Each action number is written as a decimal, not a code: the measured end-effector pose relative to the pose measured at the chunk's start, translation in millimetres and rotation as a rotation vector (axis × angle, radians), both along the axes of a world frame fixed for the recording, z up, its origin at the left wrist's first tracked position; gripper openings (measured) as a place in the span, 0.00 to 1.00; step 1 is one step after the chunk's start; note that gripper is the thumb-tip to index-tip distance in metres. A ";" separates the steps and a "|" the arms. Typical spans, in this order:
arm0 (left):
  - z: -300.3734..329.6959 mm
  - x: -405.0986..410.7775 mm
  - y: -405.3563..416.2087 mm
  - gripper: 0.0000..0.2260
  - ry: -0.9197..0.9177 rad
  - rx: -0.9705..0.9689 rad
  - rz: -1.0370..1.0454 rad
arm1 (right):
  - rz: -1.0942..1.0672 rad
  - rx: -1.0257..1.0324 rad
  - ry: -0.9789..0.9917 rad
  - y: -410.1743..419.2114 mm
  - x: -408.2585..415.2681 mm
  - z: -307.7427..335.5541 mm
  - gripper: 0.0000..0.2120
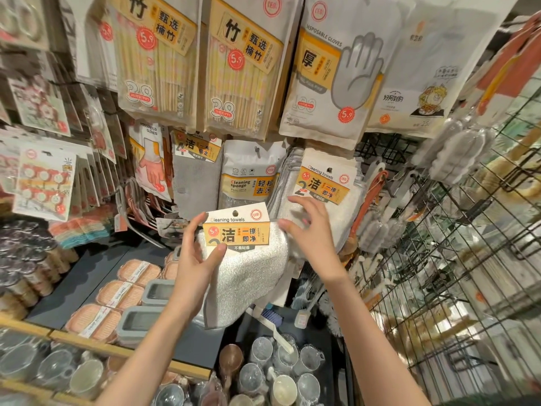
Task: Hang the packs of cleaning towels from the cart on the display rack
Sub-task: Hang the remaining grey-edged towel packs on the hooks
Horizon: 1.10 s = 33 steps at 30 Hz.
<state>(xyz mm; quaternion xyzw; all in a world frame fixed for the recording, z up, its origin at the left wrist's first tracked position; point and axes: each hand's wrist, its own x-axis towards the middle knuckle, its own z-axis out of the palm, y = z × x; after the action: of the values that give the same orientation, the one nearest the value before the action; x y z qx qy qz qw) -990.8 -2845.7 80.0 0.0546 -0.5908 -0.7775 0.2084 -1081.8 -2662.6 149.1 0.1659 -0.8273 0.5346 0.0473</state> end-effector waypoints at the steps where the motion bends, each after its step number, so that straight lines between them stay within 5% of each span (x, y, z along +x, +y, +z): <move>1: 0.9 0.4 1.2 0.27 0.004 -0.006 -0.005 | 0.059 -0.008 -0.046 -4.2 2.7 -0.9 0.23; 6: 4.1 -0.7 5.0 0.24 0.002 0.000 -0.036 | 0.191 -0.043 -0.089 -13.3 10.8 -7.2 0.28; 11: 12.2 -7.6 14.1 0.22 -0.007 -0.109 -0.018 | 0.211 -0.035 -0.044 5.8 8.4 -4.0 0.20; 33: 82.7 -111.6 69.9 0.30 0.070 -0.674 -0.278 | -0.221 -0.088 0.114 68.5 -40.7 31.6 0.21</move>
<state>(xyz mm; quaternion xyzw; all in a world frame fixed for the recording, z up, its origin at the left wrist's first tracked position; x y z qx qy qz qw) -1102.3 -2775.8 162.7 -0.1248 -0.8080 -0.5616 0.1272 -1122.5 -2594.1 180.8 0.1016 -0.8124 0.5514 0.1600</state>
